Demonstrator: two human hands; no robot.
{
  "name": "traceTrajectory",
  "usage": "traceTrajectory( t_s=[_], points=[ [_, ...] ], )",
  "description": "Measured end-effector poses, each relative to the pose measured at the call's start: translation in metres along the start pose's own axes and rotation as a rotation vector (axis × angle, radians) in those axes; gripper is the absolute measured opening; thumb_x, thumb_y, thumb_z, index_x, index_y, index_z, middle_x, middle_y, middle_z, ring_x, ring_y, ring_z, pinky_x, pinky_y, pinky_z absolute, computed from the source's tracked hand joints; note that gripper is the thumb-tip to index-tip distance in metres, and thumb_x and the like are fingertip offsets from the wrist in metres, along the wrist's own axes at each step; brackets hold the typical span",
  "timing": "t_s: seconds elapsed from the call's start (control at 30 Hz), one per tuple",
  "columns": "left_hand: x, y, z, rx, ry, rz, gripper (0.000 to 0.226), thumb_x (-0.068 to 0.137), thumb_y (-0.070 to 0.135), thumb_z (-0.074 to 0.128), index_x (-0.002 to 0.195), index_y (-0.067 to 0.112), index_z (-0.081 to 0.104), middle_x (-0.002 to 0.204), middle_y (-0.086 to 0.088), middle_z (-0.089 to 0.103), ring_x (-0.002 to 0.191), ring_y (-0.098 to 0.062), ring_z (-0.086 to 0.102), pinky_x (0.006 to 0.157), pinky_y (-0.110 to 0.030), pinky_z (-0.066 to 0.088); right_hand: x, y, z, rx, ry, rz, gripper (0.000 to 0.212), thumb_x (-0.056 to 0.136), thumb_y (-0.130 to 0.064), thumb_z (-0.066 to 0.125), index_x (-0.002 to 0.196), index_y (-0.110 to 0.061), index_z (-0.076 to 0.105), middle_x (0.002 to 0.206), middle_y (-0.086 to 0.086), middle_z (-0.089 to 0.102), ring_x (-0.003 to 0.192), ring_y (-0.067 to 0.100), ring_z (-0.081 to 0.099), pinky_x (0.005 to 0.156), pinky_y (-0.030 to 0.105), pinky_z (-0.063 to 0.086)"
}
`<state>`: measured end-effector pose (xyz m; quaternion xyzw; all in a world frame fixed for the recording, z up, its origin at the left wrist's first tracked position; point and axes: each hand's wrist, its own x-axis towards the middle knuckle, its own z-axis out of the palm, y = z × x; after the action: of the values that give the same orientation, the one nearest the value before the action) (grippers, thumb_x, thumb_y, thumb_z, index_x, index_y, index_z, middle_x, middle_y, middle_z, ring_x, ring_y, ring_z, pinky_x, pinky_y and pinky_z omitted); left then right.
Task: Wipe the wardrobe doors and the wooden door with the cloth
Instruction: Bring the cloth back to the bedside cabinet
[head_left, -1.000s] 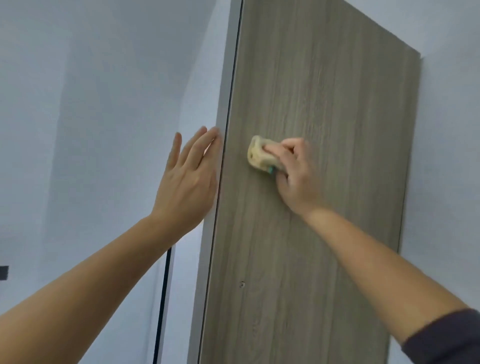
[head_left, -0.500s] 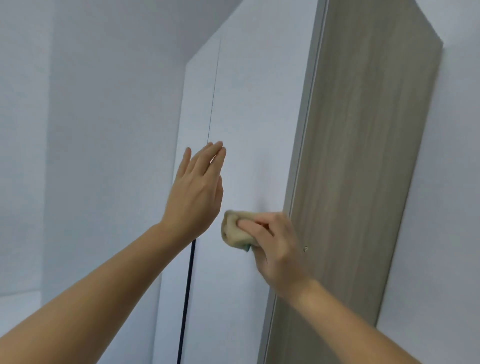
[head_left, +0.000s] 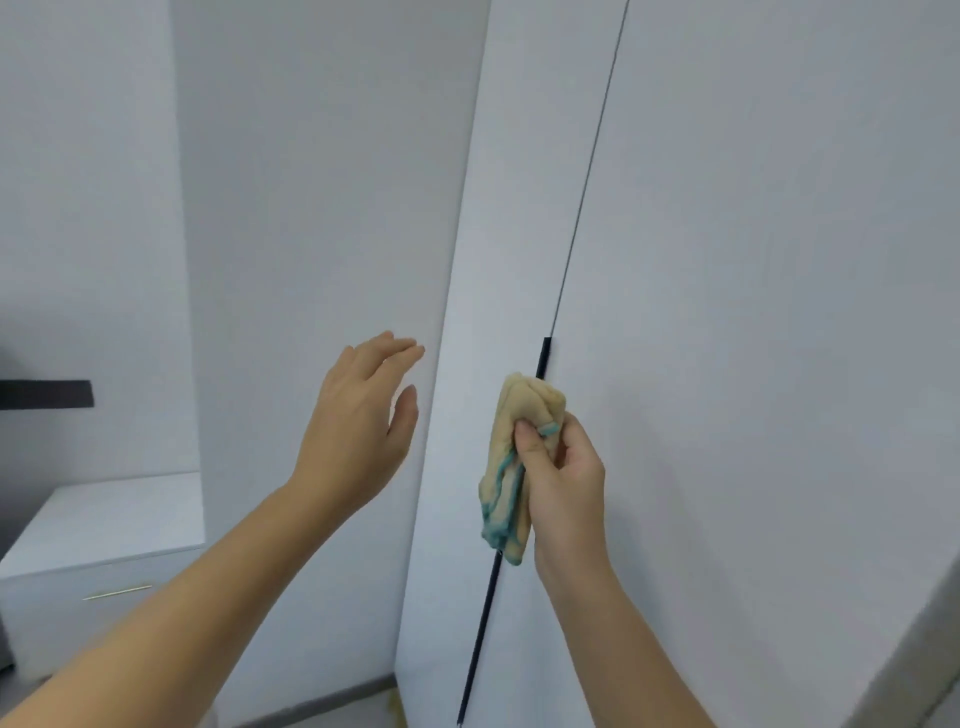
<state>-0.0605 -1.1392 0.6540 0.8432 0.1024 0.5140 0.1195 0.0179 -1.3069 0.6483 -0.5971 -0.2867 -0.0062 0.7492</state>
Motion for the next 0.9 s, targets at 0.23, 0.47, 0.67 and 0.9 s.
traceTrajectory(
  t_s=[0.23, 0.47, 0.67, 0.9],
  points=[
    [0.004, -0.153, 0.007, 0.016, -0.166, -0.262, 0.027, 0.095, 0.016, 0.056, 0.120, 0.019, 0.065, 0.118, 0.008, 0.063, 0.115, -0.016, 0.055, 0.105, -0.038, 0.040, 0.055, 0.092, 0.127, 0.083, -0.078, 0.261, 0.007, 0.095, -0.017, 0.061, 0.094, -0.016, 0.067, 0.083, -0.003, 0.067, 0.083, 0.013, 0.064, 0.076, 0.026, 0.054],
    [-0.003, -0.295, -0.018, -0.053, -0.263, -0.541, 0.018, 0.095, 0.022, 0.057, 0.110, 0.026, 0.067, 0.106, 0.019, 0.065, 0.081, 0.009, 0.056, 0.077, -0.008, 0.038, 0.079, 0.166, 0.266, 0.111, -0.211, 0.486, 0.011, 0.094, -0.020, 0.062, 0.103, -0.024, 0.068, 0.101, 0.003, 0.071, 0.098, 0.018, 0.068, 0.089, 0.045, 0.057],
    [-0.016, -0.440, -0.030, -0.188, -0.320, -0.690, 0.014, 0.093, 0.026, 0.061, 0.095, 0.037, 0.068, 0.092, 0.027, 0.070, 0.091, 0.010, 0.059, 0.073, -0.019, 0.045, 0.079, 0.238, 0.384, 0.133, -0.240, 0.669, 0.015, 0.096, -0.016, 0.059, 0.109, -0.017, 0.065, 0.109, 0.010, 0.069, 0.098, 0.020, 0.069, 0.081, 0.038, 0.060],
    [-0.008, -0.673, -0.032, -0.251, -0.492, -0.792, 0.016, 0.094, 0.021, 0.058, 0.092, 0.034, 0.068, 0.083, 0.024, 0.072, 0.086, 0.008, 0.064, 0.079, -0.022, 0.047, 0.075, 0.363, 0.584, 0.091, -0.285, 0.860, 0.015, 0.094, -0.014, 0.058, 0.107, -0.015, 0.064, 0.107, 0.012, 0.069, 0.099, 0.024, 0.069, 0.082, 0.043, 0.059]
  ],
)
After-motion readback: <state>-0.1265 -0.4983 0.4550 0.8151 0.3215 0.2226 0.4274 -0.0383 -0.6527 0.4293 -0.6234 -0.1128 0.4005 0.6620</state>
